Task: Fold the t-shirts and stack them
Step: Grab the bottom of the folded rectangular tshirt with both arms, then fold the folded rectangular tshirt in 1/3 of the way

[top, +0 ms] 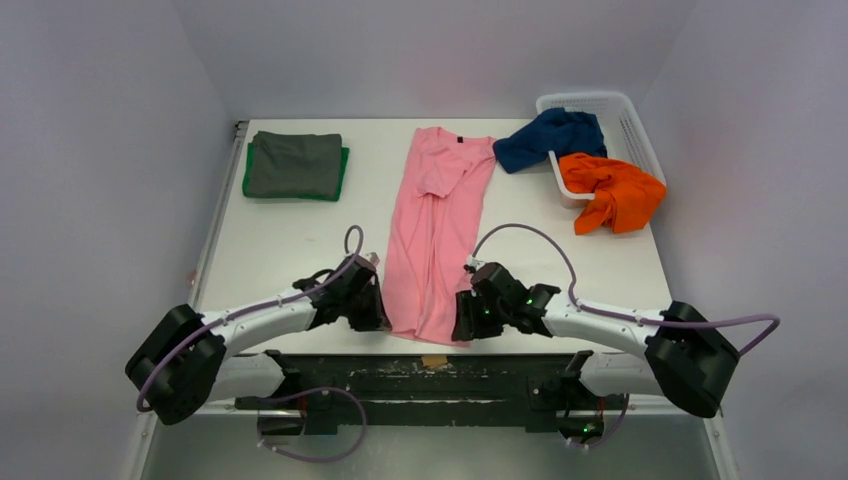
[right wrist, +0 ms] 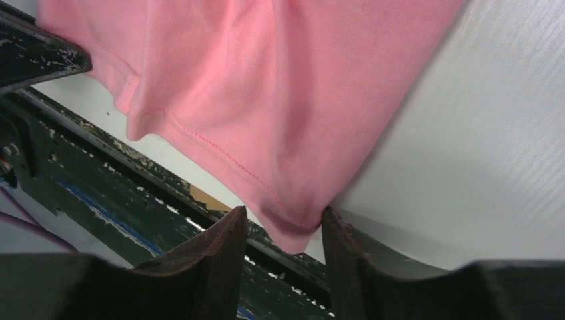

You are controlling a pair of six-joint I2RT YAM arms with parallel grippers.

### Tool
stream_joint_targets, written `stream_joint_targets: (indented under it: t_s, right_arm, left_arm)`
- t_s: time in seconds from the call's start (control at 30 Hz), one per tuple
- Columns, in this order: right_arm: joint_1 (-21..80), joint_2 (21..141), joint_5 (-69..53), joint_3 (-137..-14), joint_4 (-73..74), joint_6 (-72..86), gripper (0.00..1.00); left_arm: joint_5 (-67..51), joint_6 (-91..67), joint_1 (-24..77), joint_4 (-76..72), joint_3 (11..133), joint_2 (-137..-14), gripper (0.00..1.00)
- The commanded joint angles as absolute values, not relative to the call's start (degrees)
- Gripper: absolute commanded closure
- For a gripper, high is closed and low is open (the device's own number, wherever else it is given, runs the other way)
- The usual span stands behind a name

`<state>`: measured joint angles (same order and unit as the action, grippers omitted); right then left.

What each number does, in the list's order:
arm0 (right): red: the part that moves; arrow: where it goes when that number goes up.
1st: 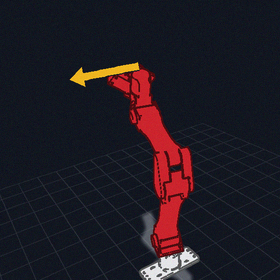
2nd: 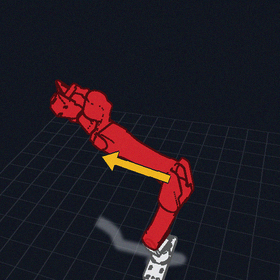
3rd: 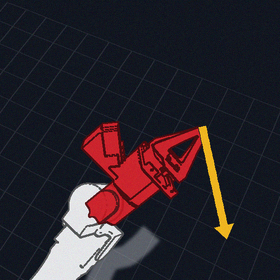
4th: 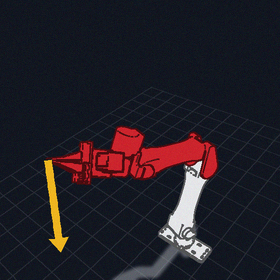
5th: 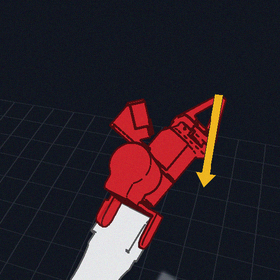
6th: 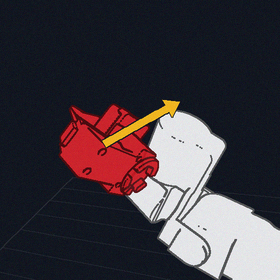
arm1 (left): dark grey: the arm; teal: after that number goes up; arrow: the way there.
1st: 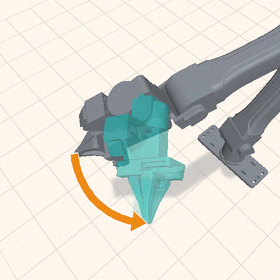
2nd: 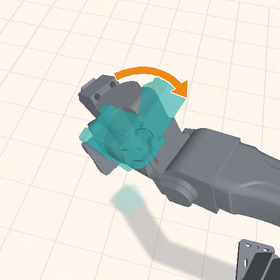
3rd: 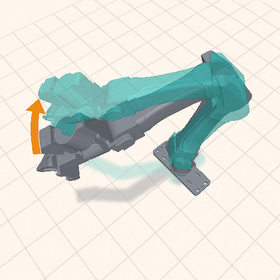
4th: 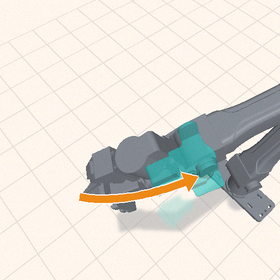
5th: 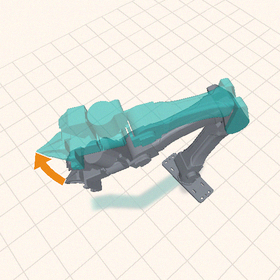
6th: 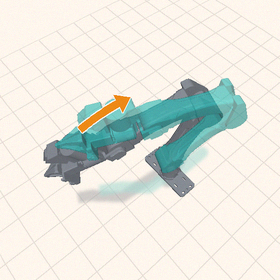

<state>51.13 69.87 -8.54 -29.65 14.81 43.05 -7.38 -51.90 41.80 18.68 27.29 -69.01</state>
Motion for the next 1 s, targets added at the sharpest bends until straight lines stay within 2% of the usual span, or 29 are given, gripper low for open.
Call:
stream_joint_targets:
  t_s: [0.0,0.1,0.17,0.37,0.57,0.8,0.97]
  right_arm:
    - [51.69,71.22,-9.43,-29.49,15.29,42.72,0.63]
    - [51.68,70.41,-9.56,-29.37,14.77,42.79,0.91]
    - [51.68,67.94,-9.06,-28.5,15.95,43.11,1.0]
    - [51.76,56.24,-12.51,-24.61,21.9,45.01,1.0]
    - [51.77,46.88,-19.7,-19.63,17.67,48.34,1.0]
    - [49.69,54.01,-13.36,-27.84,17.5,45.18,1.0]
    - [40.03,62.54,-15.04,-34.13,15.61,41.13,1.0]
  left_arm:
    - [-7.63,-50.69,42.36,19.62,25.61,-74.79,1.0]
    - [-9.11,-50.58,43.09,18.84,24.78,-74.01,1.0]
    - [-8.75,-51.93,45.11,18.82,22.39,-70.46,1.0]
    - [-6.12,-57.22,54.49,26.96,19.5,-56.64,1.0]
    - [-10.7,-56.44,55.72,24.36,18.66,-47.18,1.0]
    - [-1.31,-51.68,52.94,25.32,28.44,-50.04,1.0]
    - [-4.56,-47.08,43.81,18.44,34.96,-59.54,1.0]
